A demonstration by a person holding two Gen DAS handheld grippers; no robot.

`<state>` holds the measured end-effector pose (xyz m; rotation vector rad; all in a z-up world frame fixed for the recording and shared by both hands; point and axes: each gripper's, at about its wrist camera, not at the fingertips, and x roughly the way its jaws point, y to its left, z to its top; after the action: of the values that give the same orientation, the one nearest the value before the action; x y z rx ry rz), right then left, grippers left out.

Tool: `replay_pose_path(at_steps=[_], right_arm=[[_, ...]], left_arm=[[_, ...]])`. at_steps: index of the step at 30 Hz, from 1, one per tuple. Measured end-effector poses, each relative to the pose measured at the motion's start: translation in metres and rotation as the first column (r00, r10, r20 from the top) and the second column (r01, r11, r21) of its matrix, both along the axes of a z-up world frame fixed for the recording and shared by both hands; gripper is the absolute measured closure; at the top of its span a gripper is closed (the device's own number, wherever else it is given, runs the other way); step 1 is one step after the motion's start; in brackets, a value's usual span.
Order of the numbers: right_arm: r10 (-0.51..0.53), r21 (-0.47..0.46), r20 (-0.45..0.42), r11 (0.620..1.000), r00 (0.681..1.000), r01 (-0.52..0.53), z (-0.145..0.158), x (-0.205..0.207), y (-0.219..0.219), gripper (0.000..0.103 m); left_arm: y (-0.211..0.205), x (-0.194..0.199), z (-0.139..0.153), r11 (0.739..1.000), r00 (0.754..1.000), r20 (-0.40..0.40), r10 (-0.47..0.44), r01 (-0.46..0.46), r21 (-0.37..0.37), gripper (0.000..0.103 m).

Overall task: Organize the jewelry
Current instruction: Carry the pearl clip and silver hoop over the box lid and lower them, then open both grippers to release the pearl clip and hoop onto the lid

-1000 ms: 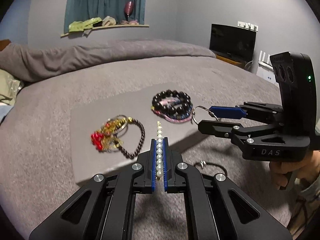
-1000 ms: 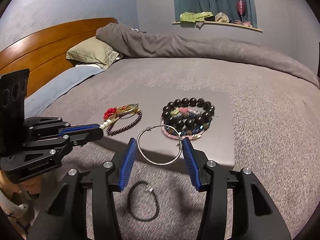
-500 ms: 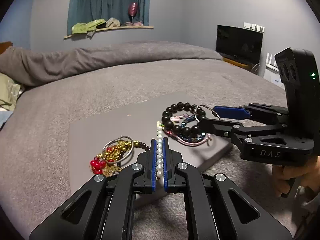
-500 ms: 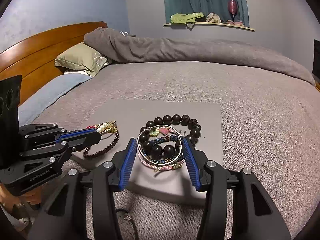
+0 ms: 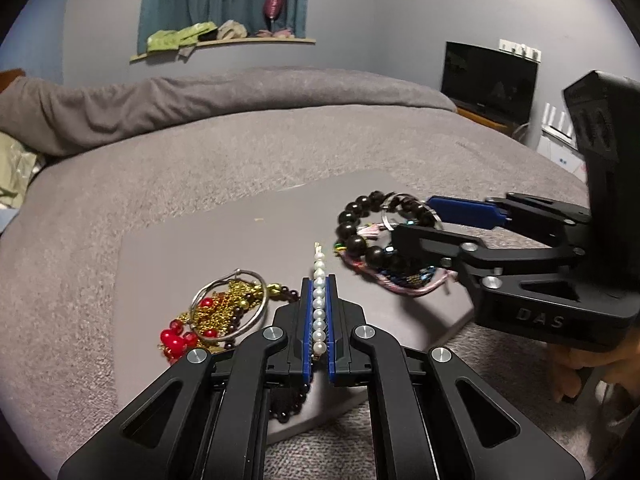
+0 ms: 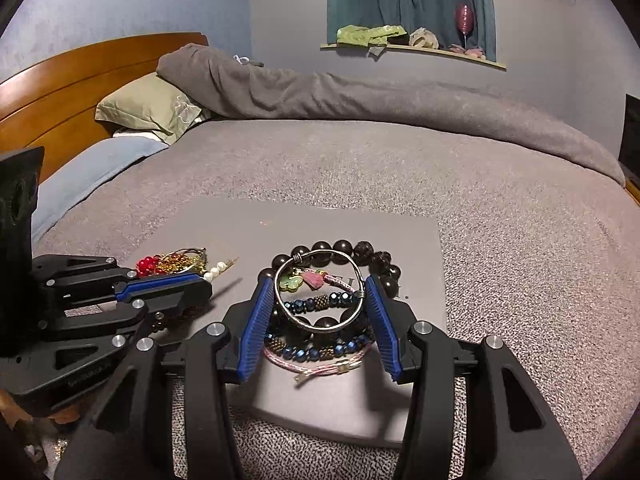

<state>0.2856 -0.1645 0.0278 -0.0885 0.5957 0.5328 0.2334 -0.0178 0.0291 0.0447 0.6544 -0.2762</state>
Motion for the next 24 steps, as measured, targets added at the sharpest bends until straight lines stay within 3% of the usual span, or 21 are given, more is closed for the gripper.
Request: replay_pose_path(at_steps=[1, 4, 10, 12, 14, 24], right_arm=[[-0.001, -0.001, -0.001, 1.0, 1.0, 0.001, 0.0, 0.0, 0.0, 0.055], [-0.005, 0.004, -0.002, 1.0, 1.0, 0.005, 0.001, 0.0, -0.002, 0.055], [0.001, 0.009, 0.0, 1.0, 1.0, -0.001, 0.002, -0.002, -0.003, 0.055], [0.003, 0.009, 0.002, 1.0, 1.0, -0.003, 0.003, -0.003, -0.004, 0.055], [0.005, 0.011, 0.0, 1.0, 1.0, -0.005, 0.003, -0.004, -0.005, 0.055], [0.003, 0.02, 0.011, 1.0, 1.0, -0.003, 0.007, -0.014, -0.018, 0.048]], left_arm=[[0.001, 0.0, 0.0, 1.0, 1.0, 0.0, 0.003, -0.003, -0.006, 0.096], [0.003, 0.0, 0.001, 1.0, 1.0, -0.001, 0.008, -0.008, -0.014, 0.083], [0.005, -0.005, 0.007, 1.0, 1.0, 0.014, 0.011, -0.011, -0.018, 0.074], [0.004, -0.008, 0.011, 1.0, 1.0, 0.023, 0.006, -0.006, -0.023, 0.064], [0.002, -0.011, 0.014, 0.999, 0.999, 0.033, 0.007, -0.006, -0.031, 0.046], [-0.007, -0.024, 0.021, 1.0, 0.998, 0.06, -0.003, 0.003, -0.007, 0.037]])
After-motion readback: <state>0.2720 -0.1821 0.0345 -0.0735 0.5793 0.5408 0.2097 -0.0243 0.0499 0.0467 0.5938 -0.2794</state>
